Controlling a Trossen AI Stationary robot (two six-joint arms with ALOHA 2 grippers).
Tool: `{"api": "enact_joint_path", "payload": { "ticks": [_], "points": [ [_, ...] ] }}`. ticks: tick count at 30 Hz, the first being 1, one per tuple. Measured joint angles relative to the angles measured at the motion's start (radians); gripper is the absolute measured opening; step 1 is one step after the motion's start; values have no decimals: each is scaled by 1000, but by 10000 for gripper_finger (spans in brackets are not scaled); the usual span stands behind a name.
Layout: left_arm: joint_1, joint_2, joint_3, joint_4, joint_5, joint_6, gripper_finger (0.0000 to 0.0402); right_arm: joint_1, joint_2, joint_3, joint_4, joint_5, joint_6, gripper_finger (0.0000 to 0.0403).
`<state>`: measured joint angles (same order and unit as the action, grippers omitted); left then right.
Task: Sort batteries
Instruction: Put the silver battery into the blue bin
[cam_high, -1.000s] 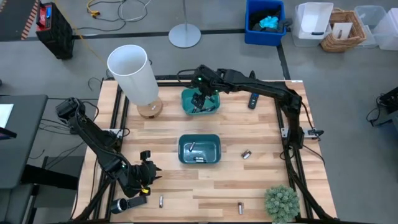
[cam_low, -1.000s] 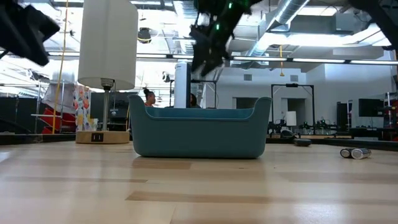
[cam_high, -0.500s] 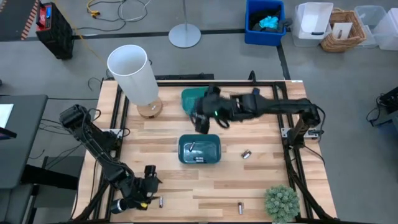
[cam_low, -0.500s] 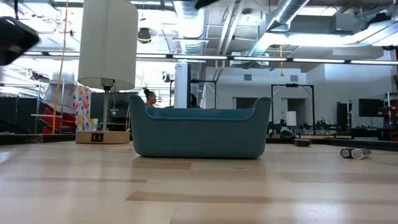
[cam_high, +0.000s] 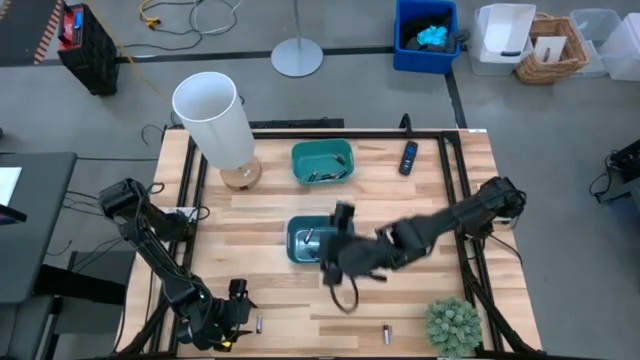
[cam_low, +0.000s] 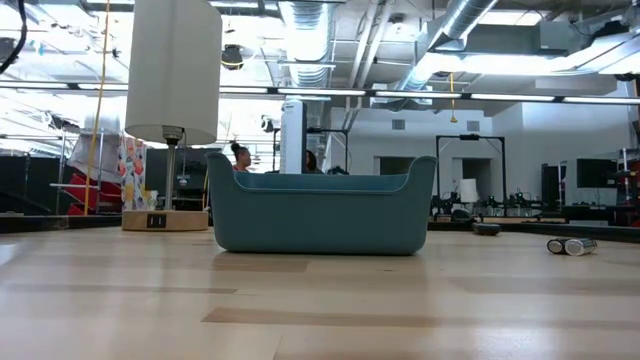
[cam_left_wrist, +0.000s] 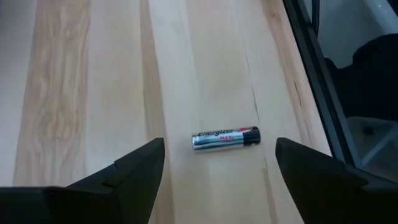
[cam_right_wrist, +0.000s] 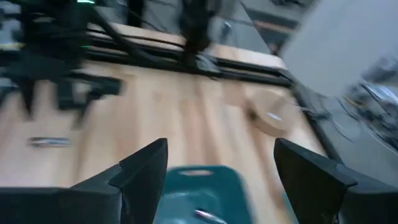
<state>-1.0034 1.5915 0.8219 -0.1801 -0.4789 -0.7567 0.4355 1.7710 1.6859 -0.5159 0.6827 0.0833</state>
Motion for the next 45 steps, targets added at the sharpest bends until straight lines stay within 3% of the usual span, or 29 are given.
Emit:
{"api": "enact_joint_path", "payload": {
  "ticks": [7, 15, 21, 28, 38, 45],
  "points": [
    [-21, 4, 1, 9, -35, -12, 303, 96, 33, -184, 341, -33, 52, 311],
    [-53, 42, 1, 45, -50, -54, 303, 129, 296, -144, 560, -130, 95, 311],
    [-77, 47, 1, 63, -67, -93, 303, 131, 477, 5, 566, -204, 124, 311],
    [-89, 47, 1, 65, -75, -119, 303, 112, 624, 158, 445, -261, 198, 311],
    [-89, 52, 1, 87, -100, -144, 303, 105, 657, 184, 388, -267, 286, 311],
    [-91, 135, 22, 131, -96, -165, 303, 106, 657, 184, 369, -263, 316, 311]
  ]
}}
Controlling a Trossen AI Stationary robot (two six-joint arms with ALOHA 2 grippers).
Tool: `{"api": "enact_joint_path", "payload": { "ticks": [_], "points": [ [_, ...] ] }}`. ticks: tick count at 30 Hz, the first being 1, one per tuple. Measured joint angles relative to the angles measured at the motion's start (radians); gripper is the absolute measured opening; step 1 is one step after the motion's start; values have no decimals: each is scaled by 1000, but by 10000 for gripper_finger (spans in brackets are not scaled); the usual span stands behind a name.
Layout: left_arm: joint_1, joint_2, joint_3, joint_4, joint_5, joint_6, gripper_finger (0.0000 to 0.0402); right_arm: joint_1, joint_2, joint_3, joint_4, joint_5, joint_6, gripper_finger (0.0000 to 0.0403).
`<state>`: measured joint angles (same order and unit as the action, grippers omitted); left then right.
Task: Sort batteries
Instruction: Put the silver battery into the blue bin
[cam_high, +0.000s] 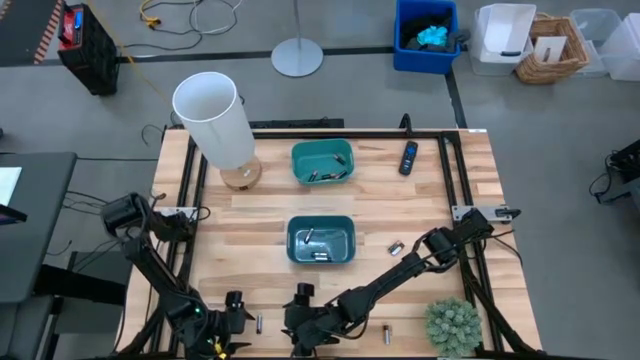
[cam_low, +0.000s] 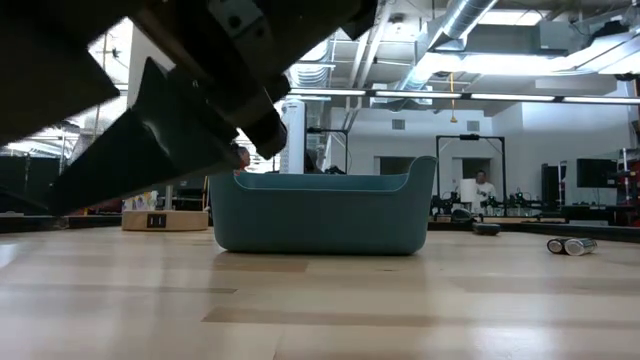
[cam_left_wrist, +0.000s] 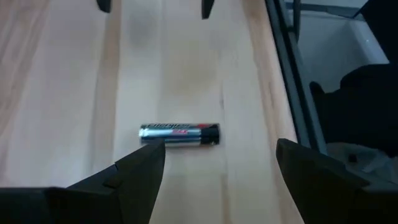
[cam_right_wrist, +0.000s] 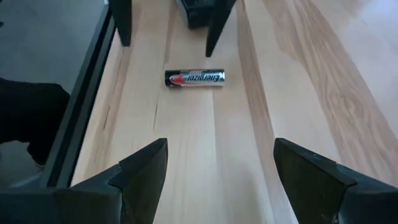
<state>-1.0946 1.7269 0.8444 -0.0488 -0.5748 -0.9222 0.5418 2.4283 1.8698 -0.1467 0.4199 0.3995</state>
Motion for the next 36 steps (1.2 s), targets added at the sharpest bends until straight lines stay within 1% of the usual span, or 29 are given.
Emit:
{"api": "enact_joint_path", "payload": {
  "ticks": [8, 10, 14, 27, 31, 36],
  "points": [
    [-3, 41, 29, -26, -14, -16, 303, -3, 0, 0, 17, 5, 2, 311],
    [-4, 43, 29, -41, -17, -27, 303, -6, 0, 0, 23, 8, 5, 311],
    [-4, 43, 30, -44, -58, -29, 303, -8, 0, 0, 18, 8, 12, 311],
    [-5, 42, 30, -98, -85, -35, 303, -14, 0, 0, 20, 8, 12, 311],
    [-5, 42, 30, -104, -85, -26, 312, -15, 0, 0, 20, 8, 12, 311],
    [-5, 42, 30, -126, -85, -25, 335, -16, 0, 0, 20, 8, 12, 311]
  ]
}}
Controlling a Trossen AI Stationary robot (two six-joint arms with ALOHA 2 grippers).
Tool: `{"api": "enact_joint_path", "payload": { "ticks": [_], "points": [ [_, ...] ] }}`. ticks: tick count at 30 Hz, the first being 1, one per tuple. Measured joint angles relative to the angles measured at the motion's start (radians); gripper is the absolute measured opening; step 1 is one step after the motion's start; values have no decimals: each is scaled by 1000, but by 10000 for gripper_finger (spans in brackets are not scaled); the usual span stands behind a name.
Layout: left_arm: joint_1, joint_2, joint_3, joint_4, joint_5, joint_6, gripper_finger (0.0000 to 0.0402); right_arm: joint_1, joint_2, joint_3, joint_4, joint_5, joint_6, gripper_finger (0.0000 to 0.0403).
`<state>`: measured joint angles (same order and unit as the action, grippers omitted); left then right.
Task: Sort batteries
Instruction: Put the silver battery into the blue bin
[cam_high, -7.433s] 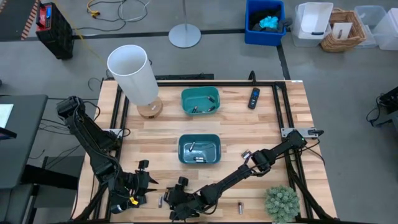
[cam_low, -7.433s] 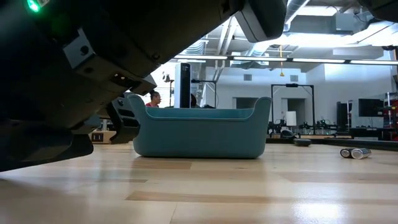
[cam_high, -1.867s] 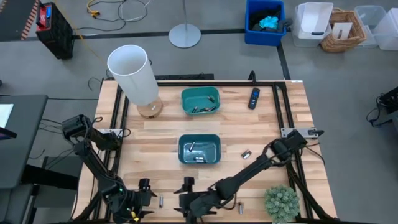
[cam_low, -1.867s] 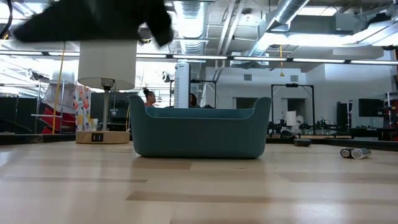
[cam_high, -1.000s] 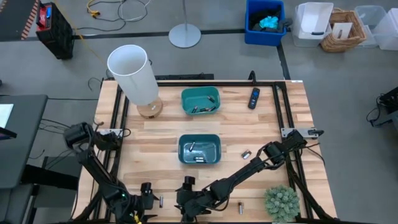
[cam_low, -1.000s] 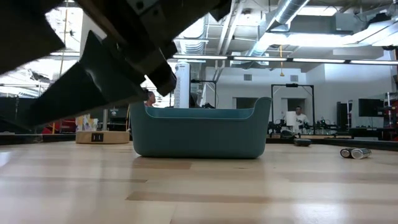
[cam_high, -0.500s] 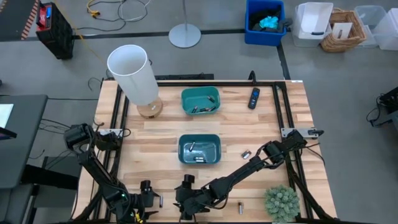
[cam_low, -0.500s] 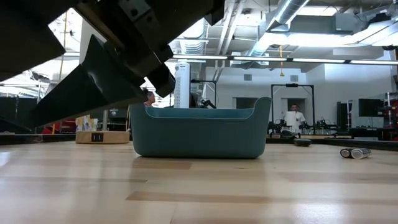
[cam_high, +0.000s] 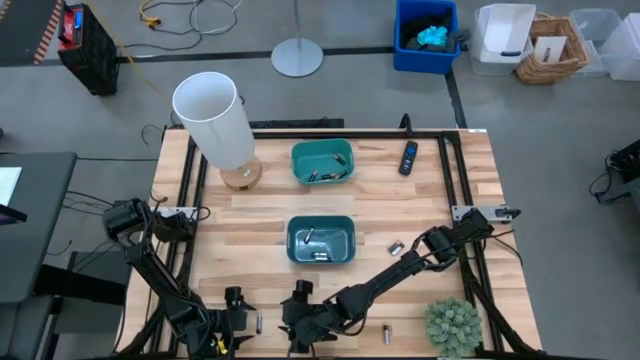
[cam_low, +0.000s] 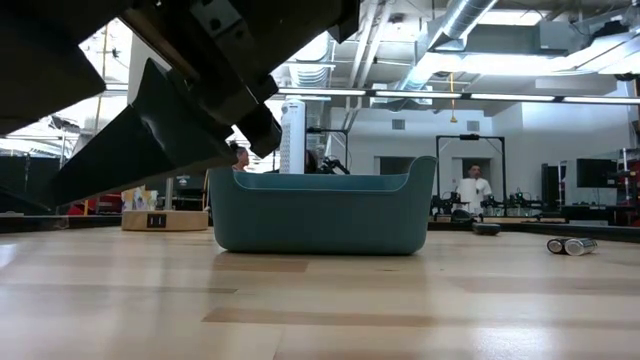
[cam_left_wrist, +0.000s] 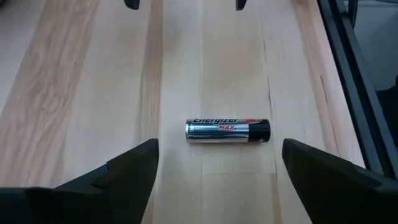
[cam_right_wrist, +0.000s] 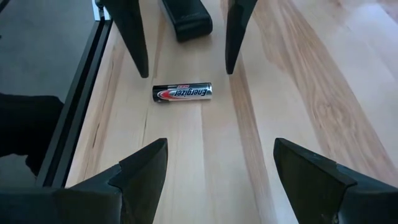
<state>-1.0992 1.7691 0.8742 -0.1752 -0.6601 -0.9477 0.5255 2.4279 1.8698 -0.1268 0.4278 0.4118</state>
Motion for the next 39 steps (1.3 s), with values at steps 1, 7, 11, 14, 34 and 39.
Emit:
{"api": "enact_joint_path", "payload": {
  "ticks": [1, 7, 11, 14, 34, 39],
  "points": [
    [0, 0, 0, 3, 0, 2, 340, 0, 0, 0, 0, 0, 0, 311],
    [1, 0, 0, 15, 0, -6, 355, -5, 0, 0, 0, 0, 0, 311],
    [10, 0, 0, 15, 1, -31, 355, -7, 0, 0, 0, 0, 0, 311],
    [19, 0, 0, 10, 7, -34, 356, -6, 0, 0, 0, 0, 0, 311],
    [47, 0, 0, 35, 53, 48, 399, -6, 0, 0, -8, 0, 0, 311],
    [46, 0, 0, 55, 53, 37, 399, -6, 0, 0, -8, 0, 0, 311]
  ]
}}
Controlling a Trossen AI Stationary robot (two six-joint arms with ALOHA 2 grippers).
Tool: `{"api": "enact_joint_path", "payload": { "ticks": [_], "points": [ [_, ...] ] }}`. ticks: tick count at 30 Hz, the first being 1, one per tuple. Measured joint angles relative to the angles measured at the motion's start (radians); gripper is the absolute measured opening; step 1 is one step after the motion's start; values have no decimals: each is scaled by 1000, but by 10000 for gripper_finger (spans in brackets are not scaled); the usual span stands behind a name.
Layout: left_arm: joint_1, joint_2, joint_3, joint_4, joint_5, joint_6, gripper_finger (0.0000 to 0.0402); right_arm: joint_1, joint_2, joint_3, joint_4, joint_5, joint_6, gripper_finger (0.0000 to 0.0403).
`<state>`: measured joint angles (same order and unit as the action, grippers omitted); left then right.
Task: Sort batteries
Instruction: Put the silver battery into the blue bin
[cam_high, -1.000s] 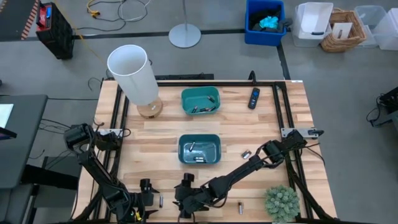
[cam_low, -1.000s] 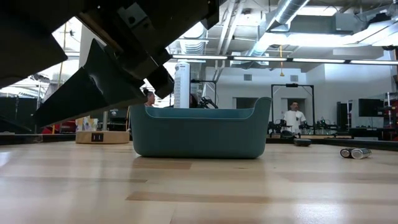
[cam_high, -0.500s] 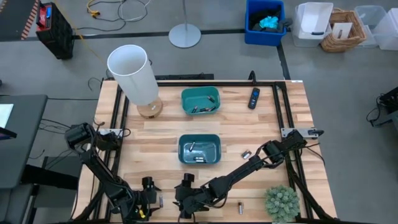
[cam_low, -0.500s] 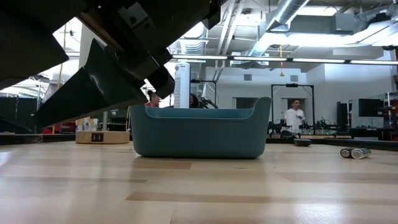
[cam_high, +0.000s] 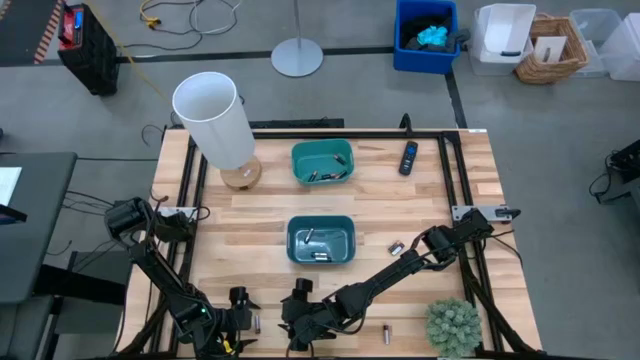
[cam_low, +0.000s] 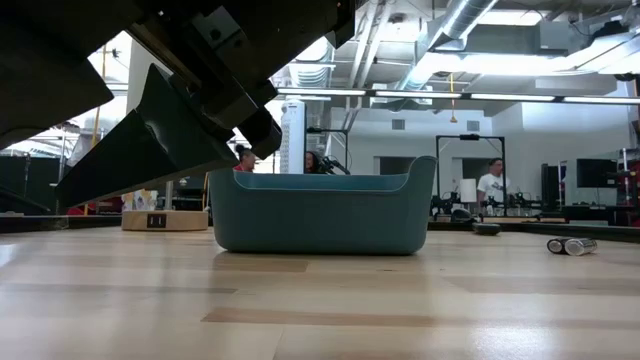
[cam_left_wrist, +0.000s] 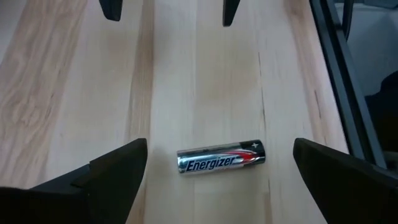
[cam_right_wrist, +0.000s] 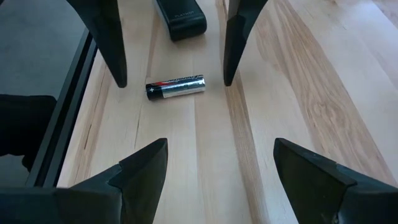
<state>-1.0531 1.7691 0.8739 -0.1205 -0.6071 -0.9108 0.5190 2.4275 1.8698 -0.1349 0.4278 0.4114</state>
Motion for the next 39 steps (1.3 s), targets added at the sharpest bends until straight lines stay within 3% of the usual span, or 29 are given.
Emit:
{"api": "enact_joint_path", "payload": {
  "ticks": [26, 39],
  "points": [
    [-8, 0, -1, 17, -2, -37, 399, 0, 0, 0, 0, 0, 0, 311],
    [-14, 63, 0, 55, -36, -72, 399, 0, 0, 0, -3, 0, 0, 311]
  ]
}}
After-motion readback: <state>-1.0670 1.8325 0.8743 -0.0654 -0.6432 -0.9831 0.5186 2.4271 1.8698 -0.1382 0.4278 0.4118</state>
